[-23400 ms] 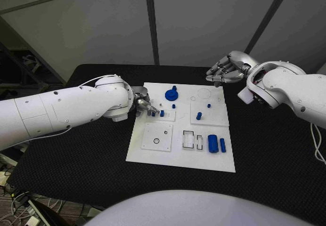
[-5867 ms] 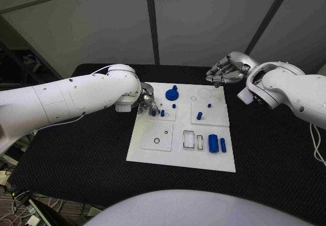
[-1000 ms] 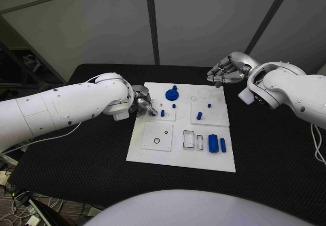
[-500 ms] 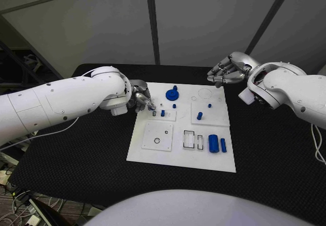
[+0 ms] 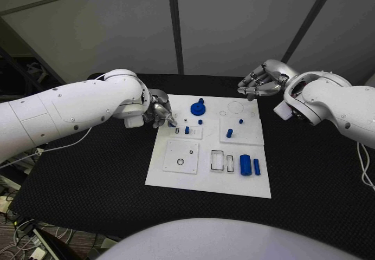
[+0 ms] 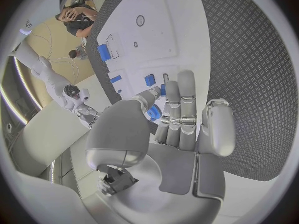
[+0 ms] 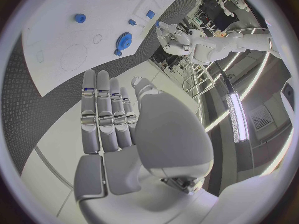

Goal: Assemble the parts on the task board

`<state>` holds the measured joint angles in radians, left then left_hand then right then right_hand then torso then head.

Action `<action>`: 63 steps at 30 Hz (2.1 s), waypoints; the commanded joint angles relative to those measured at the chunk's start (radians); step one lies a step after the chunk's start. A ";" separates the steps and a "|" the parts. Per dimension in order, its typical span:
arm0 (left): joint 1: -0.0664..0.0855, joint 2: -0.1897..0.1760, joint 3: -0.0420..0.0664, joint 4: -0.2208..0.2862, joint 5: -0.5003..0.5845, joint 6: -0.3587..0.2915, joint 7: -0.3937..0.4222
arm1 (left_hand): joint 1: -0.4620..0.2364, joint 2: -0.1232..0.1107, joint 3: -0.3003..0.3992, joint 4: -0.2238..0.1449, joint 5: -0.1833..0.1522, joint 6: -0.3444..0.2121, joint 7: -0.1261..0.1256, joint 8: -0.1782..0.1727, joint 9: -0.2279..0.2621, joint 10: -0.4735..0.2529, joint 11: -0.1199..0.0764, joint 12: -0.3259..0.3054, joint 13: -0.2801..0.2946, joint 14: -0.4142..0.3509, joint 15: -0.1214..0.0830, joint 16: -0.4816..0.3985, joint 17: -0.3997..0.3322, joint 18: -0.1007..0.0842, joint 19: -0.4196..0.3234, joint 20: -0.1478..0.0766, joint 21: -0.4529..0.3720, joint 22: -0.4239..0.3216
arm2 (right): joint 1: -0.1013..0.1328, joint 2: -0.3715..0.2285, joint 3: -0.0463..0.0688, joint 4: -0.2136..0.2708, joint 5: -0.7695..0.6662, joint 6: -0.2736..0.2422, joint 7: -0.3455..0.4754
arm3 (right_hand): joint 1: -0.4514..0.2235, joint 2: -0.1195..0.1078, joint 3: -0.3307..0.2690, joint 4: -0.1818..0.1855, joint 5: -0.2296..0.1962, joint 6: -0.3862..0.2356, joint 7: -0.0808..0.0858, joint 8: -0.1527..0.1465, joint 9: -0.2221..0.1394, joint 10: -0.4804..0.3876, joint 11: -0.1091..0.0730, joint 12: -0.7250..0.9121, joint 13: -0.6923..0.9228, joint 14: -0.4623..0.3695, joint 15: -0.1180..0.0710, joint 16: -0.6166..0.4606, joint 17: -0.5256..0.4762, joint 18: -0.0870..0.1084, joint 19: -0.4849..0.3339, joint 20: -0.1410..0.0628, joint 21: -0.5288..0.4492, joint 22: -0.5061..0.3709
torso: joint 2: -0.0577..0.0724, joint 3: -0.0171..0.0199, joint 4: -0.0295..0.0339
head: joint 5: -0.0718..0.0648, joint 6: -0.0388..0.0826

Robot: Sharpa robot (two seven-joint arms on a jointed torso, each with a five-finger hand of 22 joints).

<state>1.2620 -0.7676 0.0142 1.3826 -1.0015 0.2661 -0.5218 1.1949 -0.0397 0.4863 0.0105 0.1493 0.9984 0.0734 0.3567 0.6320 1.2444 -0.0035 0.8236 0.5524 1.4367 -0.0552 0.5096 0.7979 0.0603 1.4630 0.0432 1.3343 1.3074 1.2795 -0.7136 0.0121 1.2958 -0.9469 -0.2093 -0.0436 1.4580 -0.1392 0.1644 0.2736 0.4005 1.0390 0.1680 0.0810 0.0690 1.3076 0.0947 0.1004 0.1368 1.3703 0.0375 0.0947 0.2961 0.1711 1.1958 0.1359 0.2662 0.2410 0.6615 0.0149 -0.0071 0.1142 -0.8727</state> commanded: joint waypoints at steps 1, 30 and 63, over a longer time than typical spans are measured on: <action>0.007 0.010 0.001 -0.020 0.064 0.124 -0.005 | -0.001 -0.009 0.135 -0.127 0.004 0.006 -0.002 0.004 0.000 0.004 -0.003 -0.004 -0.002 0.000 -0.004 -0.006 -0.001 -0.012 0.016 0.006 -0.002 0.200 | 0.002 0.002 0.000 0.000 0.003 0.006 0.007 | -0.005 0.004 0.002 0.003 0.006 -0.006 0.002 0.005 0.001 -0.007 -0.003 0.001 0.001 -0.008 -0.001 -0.003 0.002 0.010 0.004 0.005 -0.004 -0.002 | 0.000 -0.0005 0.0000 | -0.001 0.000; 0.037 0.130 -0.042 -0.157 0.016 0.226 -0.017 | 0.000 -0.014 0.144 -0.133 0.008 0.006 0.000 0.006 0.003 0.016 -0.002 0.014 0.023 0.000 -0.003 -0.005 -0.001 -0.014 0.018 0.007 0.005 0.202 | 0.002 0.009 0.000 -0.003 0.003 0.007 0.007 | -0.005 0.005 0.003 0.003 0.008 -0.006 0.002 0.006 0.001 -0.008 -0.003 0.002 0.003 -0.007 -0.001 -0.004 0.004 0.010 0.005 0.005 -0.005 -0.003 | 0.000 0.0004 -0.0003 | -0.001 0.000; 0.048 0.198 -0.051 -0.258 0.029 0.334 -0.031 | -0.002 -0.012 0.147 -0.133 0.001 0.007 0.000 0.005 0.004 0.023 -0.002 0.025 0.035 -0.001 -0.003 -0.006 -0.002 -0.013 0.016 0.007 0.001 0.201 | 0.001 0.016 0.000 -0.007 0.003 0.008 0.009 | -0.005 0.005 0.003 0.003 0.008 -0.006 0.002 0.006 0.001 -0.008 -0.003 0.002 0.003 -0.007 -0.001 -0.004 0.004 0.010 0.005 0.005 -0.005 -0.003 | -0.001 0.0012 -0.0008 | 0.001 0.000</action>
<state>1.3122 -0.5701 -0.0338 1.1281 -0.9659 0.5736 -0.5349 1.1860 -0.0565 0.5068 -0.0044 0.1503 0.9967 0.0752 0.3597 0.6342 1.2551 -0.0002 0.8449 0.5867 1.4364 -0.0551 0.5100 0.7971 0.0604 1.4629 0.0432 1.3344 1.3074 1.2785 -0.6983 0.0121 1.2879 -0.9469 -0.2064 -0.0434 1.4580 -0.1392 0.1644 0.2736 0.4044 1.0390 0.1680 0.0810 0.0689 1.3039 0.0911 0.1003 0.1388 1.3703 0.0375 0.0947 0.2987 0.1710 1.1957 0.1359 0.2662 0.2395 0.6609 0.0155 -0.0070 0.1149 -0.8727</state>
